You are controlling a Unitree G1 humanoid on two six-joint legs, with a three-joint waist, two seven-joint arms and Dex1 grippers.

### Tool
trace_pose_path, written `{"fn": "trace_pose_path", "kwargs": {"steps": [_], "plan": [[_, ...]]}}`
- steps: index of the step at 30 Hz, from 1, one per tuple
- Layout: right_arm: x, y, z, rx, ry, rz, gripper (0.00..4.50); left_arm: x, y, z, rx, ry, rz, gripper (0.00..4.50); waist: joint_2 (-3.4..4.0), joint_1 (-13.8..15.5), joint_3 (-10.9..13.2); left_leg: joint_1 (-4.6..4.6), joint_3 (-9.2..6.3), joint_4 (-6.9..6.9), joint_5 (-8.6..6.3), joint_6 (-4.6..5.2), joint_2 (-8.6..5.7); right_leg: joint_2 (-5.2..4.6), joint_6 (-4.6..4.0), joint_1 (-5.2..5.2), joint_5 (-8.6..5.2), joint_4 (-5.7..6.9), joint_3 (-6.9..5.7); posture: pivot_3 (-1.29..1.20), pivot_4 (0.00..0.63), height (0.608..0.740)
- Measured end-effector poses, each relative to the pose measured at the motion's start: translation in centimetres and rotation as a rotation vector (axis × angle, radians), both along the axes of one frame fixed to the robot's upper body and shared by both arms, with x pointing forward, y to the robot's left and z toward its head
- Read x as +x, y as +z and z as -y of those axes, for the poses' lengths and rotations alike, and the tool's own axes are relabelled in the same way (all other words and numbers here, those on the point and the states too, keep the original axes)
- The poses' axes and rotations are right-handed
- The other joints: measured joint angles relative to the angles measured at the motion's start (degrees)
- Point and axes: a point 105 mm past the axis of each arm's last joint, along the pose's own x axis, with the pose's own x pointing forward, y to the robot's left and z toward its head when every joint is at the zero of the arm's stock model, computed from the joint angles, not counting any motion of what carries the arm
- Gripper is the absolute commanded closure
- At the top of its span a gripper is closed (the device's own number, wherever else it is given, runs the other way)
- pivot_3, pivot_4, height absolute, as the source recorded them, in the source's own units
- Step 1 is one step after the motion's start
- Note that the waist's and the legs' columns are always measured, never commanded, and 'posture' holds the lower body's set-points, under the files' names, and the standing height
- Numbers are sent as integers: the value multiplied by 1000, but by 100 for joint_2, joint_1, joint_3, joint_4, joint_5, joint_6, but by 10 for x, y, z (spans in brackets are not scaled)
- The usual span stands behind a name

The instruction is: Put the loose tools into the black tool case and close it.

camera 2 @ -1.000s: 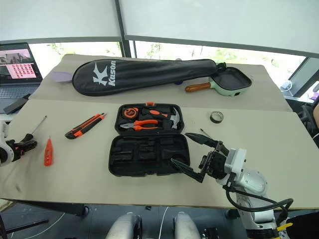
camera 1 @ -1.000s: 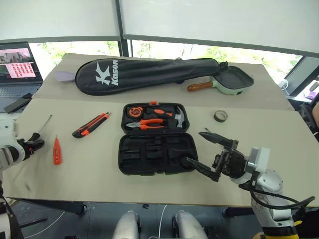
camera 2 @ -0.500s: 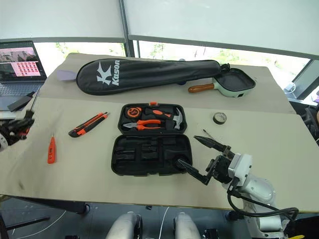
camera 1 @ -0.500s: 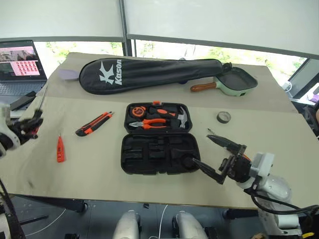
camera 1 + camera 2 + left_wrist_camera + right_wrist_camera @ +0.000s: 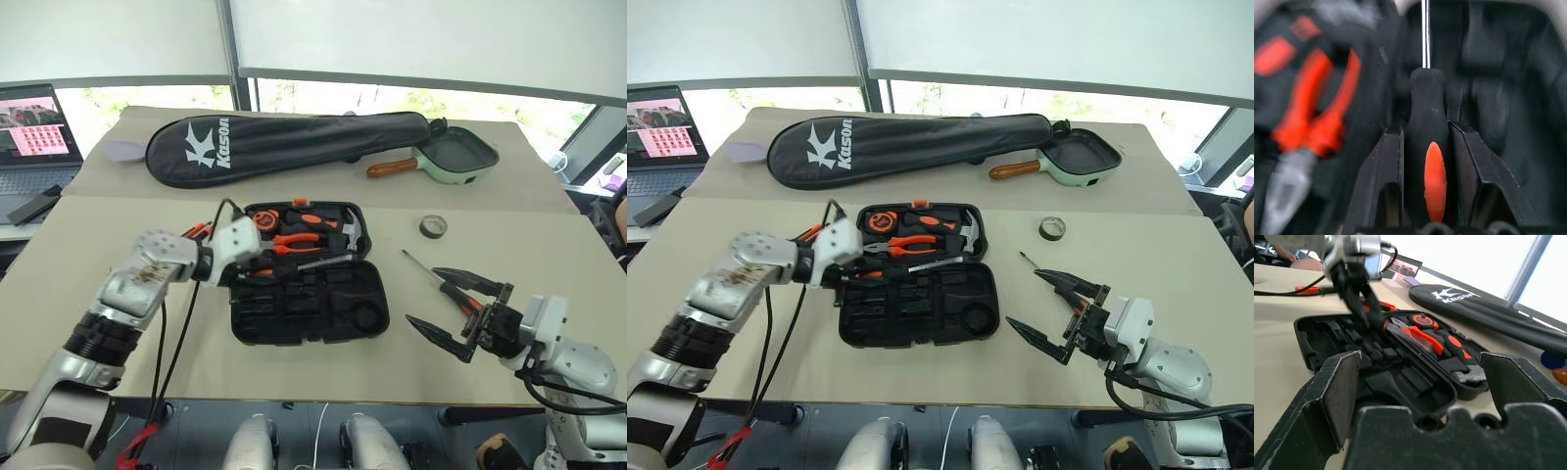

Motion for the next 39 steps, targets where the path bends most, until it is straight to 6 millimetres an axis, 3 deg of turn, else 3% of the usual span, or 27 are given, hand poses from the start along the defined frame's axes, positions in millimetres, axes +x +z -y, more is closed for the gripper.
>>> {"fn": "trace_pose_path", "kwargs": {"steps": [4,10,18,20,24,29,33,38,39], "plan": [[-4,-6,-1,20,-10,-21,0,11,1,-4,72,8,54,3625,0,41,0,-3,0,12,0,0,-5,-7,6,5,0,0,-2,0,150,740],[-5,-8,-1,30,-30,-25,0,12,-7,-8,131,-21,66,3625,0,31,0,-1,0,14,0,0,-4,-7,7,5,0,3,-2,0,150,740],[-3,-8,-1,26,-29,-22,0,14,-9,3,132,-28,85,3625,1,85,0,-1,0,24,0,0,-5,-9,9,12,1,3,-3,0,150,740],[-4,-9,-2,24,-22,-23,0,14,-8,9,106,-39,82,2622,1,106,0,-3,0,29,0,1,-5,-9,10,12,2,3,-3,0,150,740],[-5,-10,-4,22,-9,-29,0,14,1,22,-31,-40,124,1419,1,143,1,-14,-5,40,0,1,-2,-9,12,9,3,4,-8,0,150,740],[-7,-14,-5,23,-5,-46,0,15,32,8,-264,53,143,1419,4,101,0,-17,-9,42,-2,3,1,-9,12,6,4,9,-10,0,150,740],[-8,-15,-6,24,-1,-51,0,12,22,3,-329,101,103,2499,4,103,0,-17,-10,48,-1,3,0,-9,12,9,4,11,-12,0,150,740],[-6,-14,-8,25,9,-45,0,18,2,5,-371,170,49,4406,4,150,0,-20,-12,59,-2,3,-2,-9,15,13,6,11,-16,0,150,740],[-6,-14,-8,25,9,-45,0,19,0,8,-372,175,51,4466,4,156,0,-24,-13,62,-2,3,-3,-9,16,12,6,11,-17,0,150,740]]}}
